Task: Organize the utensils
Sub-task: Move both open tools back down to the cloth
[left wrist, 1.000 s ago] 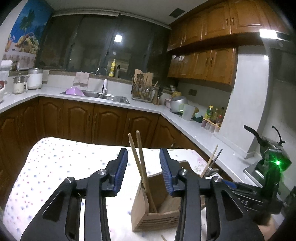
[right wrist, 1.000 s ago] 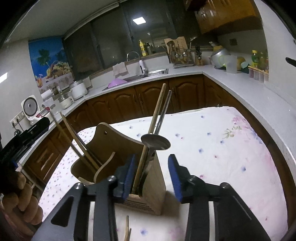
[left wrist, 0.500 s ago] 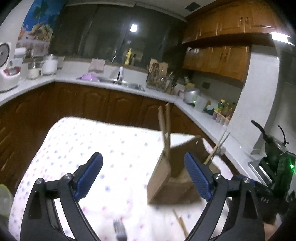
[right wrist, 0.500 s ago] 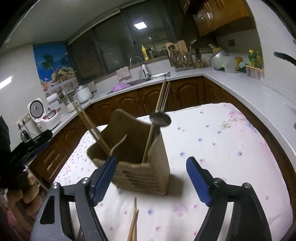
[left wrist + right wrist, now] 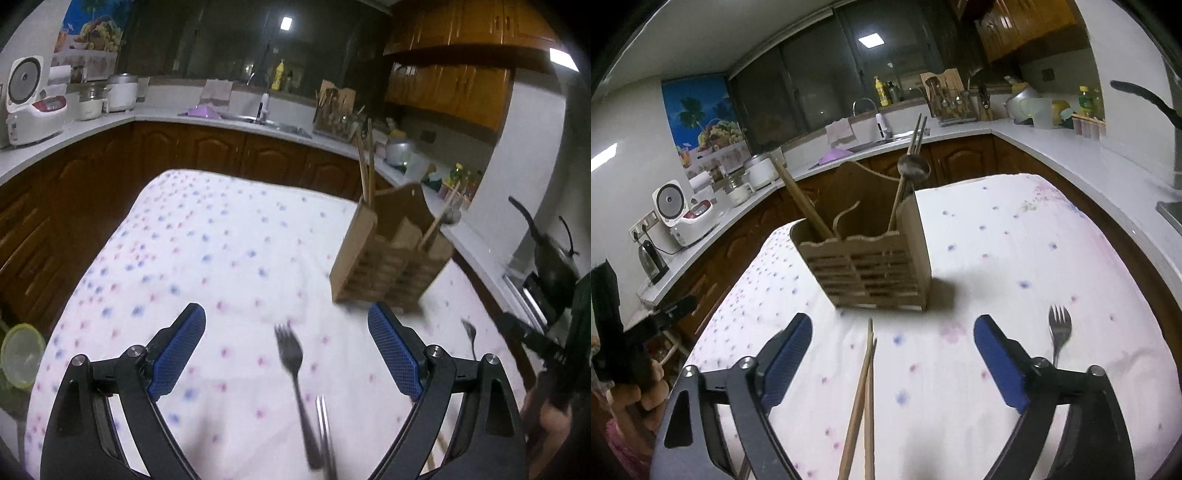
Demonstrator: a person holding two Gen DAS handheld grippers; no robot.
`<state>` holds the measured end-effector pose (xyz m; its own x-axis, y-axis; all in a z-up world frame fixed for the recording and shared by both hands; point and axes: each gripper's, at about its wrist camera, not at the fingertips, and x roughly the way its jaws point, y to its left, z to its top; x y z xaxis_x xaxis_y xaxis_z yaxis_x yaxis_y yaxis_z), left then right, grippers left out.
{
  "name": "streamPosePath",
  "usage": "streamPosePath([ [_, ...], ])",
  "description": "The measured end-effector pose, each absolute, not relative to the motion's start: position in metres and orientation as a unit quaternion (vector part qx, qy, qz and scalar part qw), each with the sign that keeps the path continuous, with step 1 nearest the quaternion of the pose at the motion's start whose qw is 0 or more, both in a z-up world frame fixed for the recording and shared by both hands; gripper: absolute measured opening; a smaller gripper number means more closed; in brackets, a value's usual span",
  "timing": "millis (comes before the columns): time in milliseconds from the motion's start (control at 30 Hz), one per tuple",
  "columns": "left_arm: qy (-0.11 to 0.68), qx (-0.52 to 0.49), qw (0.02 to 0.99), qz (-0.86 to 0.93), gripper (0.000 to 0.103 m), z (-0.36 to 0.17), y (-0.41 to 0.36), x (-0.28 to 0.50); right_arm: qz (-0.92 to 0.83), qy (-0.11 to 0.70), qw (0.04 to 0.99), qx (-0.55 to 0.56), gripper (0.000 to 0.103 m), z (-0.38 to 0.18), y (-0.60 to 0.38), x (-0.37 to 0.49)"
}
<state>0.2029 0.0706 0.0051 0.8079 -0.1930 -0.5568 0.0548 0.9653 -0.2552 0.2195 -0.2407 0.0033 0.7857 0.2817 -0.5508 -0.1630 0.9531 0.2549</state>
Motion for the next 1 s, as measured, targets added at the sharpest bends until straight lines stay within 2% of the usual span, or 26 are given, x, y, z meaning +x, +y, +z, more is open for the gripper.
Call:
streamPosePath([
  [133,0.312,-0.112,0.941,-0.069,0.092,-0.004,0.07,0.185,0.109,0.305,0.942,0.09,0.1,-0.002,-0.238,0.202],
  [633,0.331,-0.053,0.936,-0.11,0.091,-0.023,0.048,0.145,0.118,0.343,0.928,0.085,0.1,-0.03,-0.228,0.167],
  [667,0.329,-0.05,0.936,-0.117,0.09,-0.024,0.045,0.144,0.117,0.343,0.928,0.085,0.1,-0.03,-0.228,0.167],
  [733,0.328,-0.047,0.934,-0.134,0.078,-0.024,0.04,0.144,0.115,0.343,0.928,0.083,0.1,-0.031,-0.229,0.165],
  [833,0.333,-0.039,0.928,-0.165,0.066,-0.026,0.029,0.148,0.118,0.344,0.928,0.082,0.1,-0.031,-0.228,0.163],
  [1000,0.357,-0.033,0.91,-0.207,0.056,-0.038,0.009,0.166,0.116,0.341,0.929,0.084,0.1,-0.031,-0.229,0.164],
])
